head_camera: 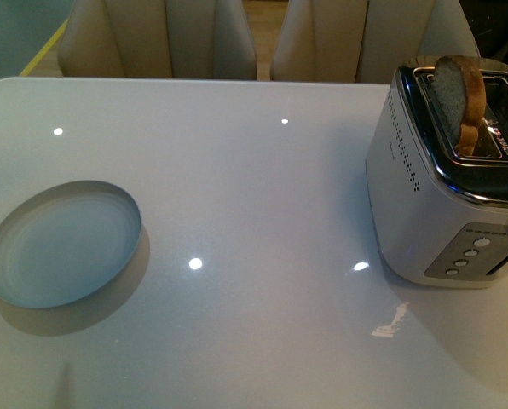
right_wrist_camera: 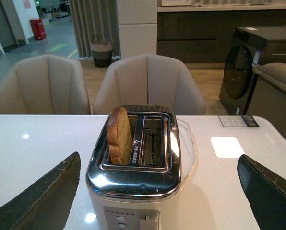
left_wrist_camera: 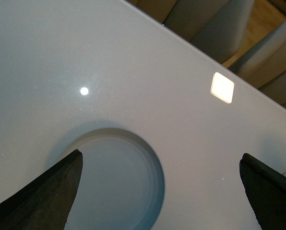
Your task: Left arm holds plate, right arm toasts bread
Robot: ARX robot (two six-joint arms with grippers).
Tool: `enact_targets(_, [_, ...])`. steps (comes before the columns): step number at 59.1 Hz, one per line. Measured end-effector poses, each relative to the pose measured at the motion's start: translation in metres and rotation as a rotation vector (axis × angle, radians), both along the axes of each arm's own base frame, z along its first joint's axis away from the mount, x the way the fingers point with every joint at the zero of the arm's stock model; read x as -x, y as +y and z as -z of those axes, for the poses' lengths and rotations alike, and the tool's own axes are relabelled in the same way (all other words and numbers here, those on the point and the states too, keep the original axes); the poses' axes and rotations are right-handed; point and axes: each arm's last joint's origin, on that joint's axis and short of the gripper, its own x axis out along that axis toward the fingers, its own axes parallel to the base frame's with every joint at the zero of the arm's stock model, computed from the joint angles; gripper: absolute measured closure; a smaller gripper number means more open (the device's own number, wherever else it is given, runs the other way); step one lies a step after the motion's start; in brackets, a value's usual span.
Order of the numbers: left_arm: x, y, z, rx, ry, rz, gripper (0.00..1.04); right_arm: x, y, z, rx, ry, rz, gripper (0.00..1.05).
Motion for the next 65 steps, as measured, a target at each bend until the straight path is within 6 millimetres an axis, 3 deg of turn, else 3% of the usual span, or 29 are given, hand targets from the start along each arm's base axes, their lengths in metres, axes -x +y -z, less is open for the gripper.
enact_targets(6, [0.002,-0.003,0.008,-0.203,-0.260,0.010,0.22,0.000,0.000,0.000,0.000,0.000,0.000,0.09])
enact_targets(9, [0.017,-0.008,0.014,-0.320,-0.401,0.031,0.33,0.000,0.000,0.000,0.000,0.000,0.000,0.09])
enact_targets(13, [0.042,-0.018,0.007,-0.428,-0.570,0.038,0.52,0.000,0.000,0.000,0.000,0.000,-0.002,0.09])
enact_targets(18, [0.059,-0.023,0.003,-0.459,-0.600,0.037,0.68,0.000,0.000,0.000,0.000,0.000,-0.001,0.09])
enact_targets(29, [0.091,-0.033,0.017,-0.470,-0.593,0.046,1.02,0.000,0.000,0.000,0.000,0.000,-0.001,0.09])
enact_targets(42, [0.119,-0.047,0.021,-0.474,-0.582,0.055,1.02,0.000,0.000,0.000,0.000,0.000,-0.001,0.09])
enact_targets(65, [0.154,-0.048,0.019,-0.475,-0.583,0.052,1.02,0.000,0.000,0.000,0.000,0.000,-0.001,0.09])
